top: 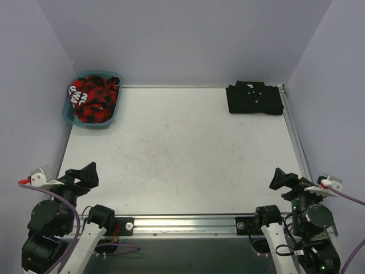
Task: Fold and stack the long sleeve shirts
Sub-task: Grab the shirt from the pile
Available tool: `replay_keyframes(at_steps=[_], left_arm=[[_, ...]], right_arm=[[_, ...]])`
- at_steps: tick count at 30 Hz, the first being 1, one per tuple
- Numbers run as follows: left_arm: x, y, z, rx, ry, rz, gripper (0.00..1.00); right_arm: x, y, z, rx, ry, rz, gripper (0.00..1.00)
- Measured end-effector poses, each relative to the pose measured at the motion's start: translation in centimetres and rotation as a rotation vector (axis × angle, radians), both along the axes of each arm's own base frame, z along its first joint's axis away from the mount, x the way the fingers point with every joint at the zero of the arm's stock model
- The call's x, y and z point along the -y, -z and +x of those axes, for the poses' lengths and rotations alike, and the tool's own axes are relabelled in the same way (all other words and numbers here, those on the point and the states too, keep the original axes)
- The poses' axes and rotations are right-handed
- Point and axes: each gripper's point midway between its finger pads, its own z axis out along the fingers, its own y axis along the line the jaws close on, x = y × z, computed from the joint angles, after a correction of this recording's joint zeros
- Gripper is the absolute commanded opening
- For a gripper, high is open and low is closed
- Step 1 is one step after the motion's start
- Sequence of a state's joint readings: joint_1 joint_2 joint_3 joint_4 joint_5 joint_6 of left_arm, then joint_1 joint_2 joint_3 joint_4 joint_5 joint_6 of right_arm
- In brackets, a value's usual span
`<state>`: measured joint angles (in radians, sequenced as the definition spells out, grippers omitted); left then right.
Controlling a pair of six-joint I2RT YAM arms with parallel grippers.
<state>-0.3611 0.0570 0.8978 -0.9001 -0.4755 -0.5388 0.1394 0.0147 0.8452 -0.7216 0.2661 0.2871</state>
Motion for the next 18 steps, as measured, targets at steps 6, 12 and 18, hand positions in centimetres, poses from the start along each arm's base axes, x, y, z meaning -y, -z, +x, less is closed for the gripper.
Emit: replay_keyframes(at_steps=[6,12,18], left_arm=[[0.5,0.7,1.4,-0.073,-0.01,0.007,0.97],[3.5,2.1,7.1,-0.317,0.024,0.057,0.98],[7.0,4.6,14.7,-0.518,0.047,0.072,0.97]], right_arm=[[-0.4,-0.4,-0.1,0.007,-0.022,0.004,1.0],[-1.7,-1.4,0.5,-0.004,-0.092,0.017,1.0],[-2.5,-1.1,1.1,-0.032,-0.13,0.046,1.0]])
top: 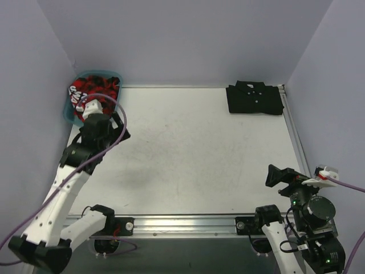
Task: Fold and stack the long sleeve shirts
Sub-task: Grab the shirt from the pile
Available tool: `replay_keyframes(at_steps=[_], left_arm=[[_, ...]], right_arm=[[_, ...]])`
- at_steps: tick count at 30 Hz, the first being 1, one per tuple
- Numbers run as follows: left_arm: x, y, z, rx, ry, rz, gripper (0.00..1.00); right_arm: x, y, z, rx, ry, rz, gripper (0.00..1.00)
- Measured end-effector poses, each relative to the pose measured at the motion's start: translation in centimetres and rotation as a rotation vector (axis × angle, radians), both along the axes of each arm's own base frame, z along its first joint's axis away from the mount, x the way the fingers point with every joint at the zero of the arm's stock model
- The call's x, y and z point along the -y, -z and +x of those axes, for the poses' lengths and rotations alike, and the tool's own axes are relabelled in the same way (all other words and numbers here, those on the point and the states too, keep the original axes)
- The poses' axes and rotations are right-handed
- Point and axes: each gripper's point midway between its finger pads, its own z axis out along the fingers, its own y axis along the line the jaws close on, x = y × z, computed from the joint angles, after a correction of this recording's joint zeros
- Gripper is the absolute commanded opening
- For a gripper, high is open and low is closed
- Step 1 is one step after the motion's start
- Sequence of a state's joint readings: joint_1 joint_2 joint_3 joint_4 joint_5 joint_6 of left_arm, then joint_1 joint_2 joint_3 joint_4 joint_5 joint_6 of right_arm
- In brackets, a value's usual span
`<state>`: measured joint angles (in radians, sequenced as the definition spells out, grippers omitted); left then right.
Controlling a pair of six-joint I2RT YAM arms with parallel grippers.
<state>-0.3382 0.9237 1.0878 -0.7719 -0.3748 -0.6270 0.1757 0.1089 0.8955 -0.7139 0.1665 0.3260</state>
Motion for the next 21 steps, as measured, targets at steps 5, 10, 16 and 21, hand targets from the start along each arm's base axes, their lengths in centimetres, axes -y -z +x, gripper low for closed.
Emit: replay_keyframes(at_steps=[5,10,16,21], left_arm=[[-0.3,1.1,7.4,-0.076,-0.069,-0.013,0.97],[-4.1,2.9,14.6,-0.099,-0.2,-0.012,0.97],[-10.0,6.3,21.0,-0.126,-0.354,0.01,0.98],[-14.1,11.0,26.1,-0.164,-0.444,0.02,0.97]], right_arm=[[-0.5,0.1,0.2,-0.008,-0.034,0.007,1.0],[-1.1,1.5,0.9,-0.041,-0.064,0.002,1.0],[-1.7,4.0,1.9,-0.109,-0.082,-0.01,1.0],[-2.4,5.6,2.8,-0.158,-0.109,-0.021,1.0]])
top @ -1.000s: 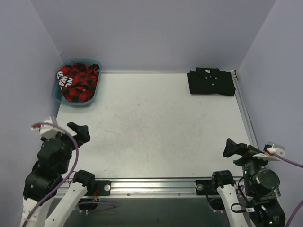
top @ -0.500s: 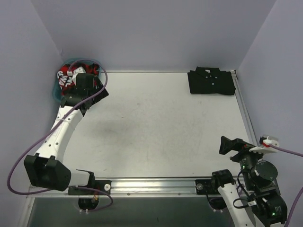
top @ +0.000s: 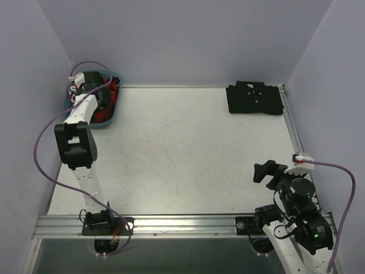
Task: Fold and stack the long sleeve shirts
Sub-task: Grab the shirt from the pile
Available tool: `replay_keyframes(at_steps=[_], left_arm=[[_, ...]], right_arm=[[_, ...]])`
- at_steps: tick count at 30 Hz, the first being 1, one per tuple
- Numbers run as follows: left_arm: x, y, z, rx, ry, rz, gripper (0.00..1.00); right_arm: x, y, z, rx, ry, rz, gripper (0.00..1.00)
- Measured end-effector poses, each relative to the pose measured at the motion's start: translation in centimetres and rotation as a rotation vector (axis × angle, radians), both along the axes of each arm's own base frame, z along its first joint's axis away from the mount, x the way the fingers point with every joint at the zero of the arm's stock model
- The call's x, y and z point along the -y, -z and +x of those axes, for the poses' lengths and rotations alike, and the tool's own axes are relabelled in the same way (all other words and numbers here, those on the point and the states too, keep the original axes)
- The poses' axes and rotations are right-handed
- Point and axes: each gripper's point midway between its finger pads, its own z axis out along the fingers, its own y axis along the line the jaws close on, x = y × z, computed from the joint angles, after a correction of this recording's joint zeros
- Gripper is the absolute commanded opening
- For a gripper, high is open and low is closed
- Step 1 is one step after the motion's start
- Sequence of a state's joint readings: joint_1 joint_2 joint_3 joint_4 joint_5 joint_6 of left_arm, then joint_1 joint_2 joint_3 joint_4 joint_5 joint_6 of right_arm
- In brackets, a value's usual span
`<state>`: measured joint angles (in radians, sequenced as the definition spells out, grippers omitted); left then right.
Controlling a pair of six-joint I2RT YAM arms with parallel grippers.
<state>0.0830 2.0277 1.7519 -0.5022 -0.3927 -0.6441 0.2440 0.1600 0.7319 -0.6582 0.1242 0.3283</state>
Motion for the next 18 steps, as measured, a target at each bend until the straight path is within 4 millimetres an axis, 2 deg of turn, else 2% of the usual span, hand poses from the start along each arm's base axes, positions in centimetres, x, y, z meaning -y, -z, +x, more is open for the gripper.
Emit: replay_keyframes(at_steps=[4,5,6,8,9,10,11,16,18], left_arm=[[-1.8,4.5,2.7,-0.052,-0.032,-0.005,0.97],[-2.1,5.6,3.3,-0.063,-0.038,-0.008,0.94],[-2.3,6.5,3.9,-0.07,-0.042,-0.009,0.79],[-2.7,8.0,4.6,-0.085,-0.049,-0.013,0.56],[-2.8,8.6,4.8,-0.096,-0.047,-0.01,0.42],[-3.0,8.9,4.8,-0.103,-0.049,-0.006,0.14],[-3.1,8.9,4.8,-0.108,-0.049,-0.006,0.02],[-3.2,7.5,5.6,-0.076,0.002,0.016,0.0],[-2.8,6.1,5.6,-0.053,0.028,0.03,0.0]], right_arm=[[-0.5,0.4,0.5,-0.026,-0.028,-0.012,1.0],[-0.6,0.4,0.6,-0.032,-0.036,-0.013,1.0],[-0.8,0.5,0.6,-0.038,-0.043,-0.015,1.0],[-1.1,0.7,0.8,-0.049,-0.062,-0.016,1.0],[-1.2,0.8,0.8,-0.055,-0.069,-0.017,1.0],[-1.4,0.8,0.8,-0.06,-0.075,-0.017,1.0],[-1.4,0.9,0.8,-0.063,-0.081,-0.019,1.0],[-1.7,0.9,0.8,-0.065,-0.099,-0.02,1.0],[-1.8,0.7,0.8,-0.061,-0.105,-0.018,1.0]])
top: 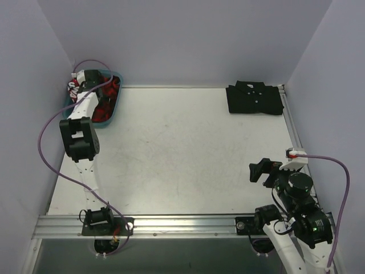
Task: Fold and stack the long sleeve shirts
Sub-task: Grab the shirt from the pile, then move the shirt to the center of the board
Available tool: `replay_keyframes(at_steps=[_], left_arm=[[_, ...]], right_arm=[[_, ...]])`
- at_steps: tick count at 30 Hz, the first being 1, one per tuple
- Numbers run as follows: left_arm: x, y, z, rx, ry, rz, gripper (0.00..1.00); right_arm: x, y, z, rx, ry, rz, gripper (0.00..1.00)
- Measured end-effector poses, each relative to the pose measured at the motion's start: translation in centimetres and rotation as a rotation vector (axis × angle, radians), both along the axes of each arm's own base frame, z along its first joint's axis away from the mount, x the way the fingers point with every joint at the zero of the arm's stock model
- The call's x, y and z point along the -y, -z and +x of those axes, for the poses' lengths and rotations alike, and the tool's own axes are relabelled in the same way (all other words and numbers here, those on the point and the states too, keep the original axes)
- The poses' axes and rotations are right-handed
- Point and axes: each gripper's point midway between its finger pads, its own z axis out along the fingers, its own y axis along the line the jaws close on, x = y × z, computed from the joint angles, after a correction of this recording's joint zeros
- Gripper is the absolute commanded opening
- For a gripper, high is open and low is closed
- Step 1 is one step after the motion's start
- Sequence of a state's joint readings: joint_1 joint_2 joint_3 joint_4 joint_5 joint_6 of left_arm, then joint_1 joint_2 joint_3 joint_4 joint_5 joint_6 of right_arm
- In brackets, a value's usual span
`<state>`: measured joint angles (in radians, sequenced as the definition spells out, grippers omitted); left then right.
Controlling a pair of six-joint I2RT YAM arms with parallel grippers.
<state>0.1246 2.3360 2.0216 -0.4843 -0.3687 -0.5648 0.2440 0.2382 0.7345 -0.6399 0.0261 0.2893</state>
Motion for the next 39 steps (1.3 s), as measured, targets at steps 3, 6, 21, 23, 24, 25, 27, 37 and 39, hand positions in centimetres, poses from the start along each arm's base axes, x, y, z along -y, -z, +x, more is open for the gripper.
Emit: replay_keyframes(at_steps=[3,6,21,23,24,25,27,37,39], left_arm=[[1.0,-5.0,0.6,0.091,0.044,0.035,0.0],[4.1,-13.7,1.2,0.244,0.122,0.097,0.0],[29.3,-54.0,-23.1,1.103,0.761,-0.033,0.0],[29.2,-52.5,-25.5,1.081,0.798,-0.074,0.0],[29.5,-50.9,-26.3,1.061,0.819,-0.1,0.05],[29.6,-49.3,-26.7,1.039,0.829,-0.118,0.12],[30.4,-42.9,-27.3,0.929,0.867,-0.153,0.36],[26.2,-8.4,-33.7,0.096,0.821,-0.122,0.97],[25.2,-9.0,-34.9,0.116,0.801,-0.129,0.97]], right_arm=[[-0.1,-0.6,-0.1,0.015,-0.007,0.006,1.0],[-0.1,-1.5,-0.3,0.042,-0.008,0.012,1.0],[-0.2,-7.0,-2.7,0.187,-0.047,0.057,1.0],[-0.4,-7.1,-3.0,0.184,-0.06,0.061,1.0],[-0.5,-7.0,-3.2,0.177,-0.069,0.062,1.0],[-0.6,-6.8,-3.3,0.167,-0.079,0.064,1.0],[-1.1,-6.3,-3.6,0.138,-0.105,0.068,1.0],[-5.4,-0.3,-2.0,-0.237,-0.273,0.118,0.97],[-5.9,1.5,-1.7,-0.325,-0.286,0.127,0.96]])
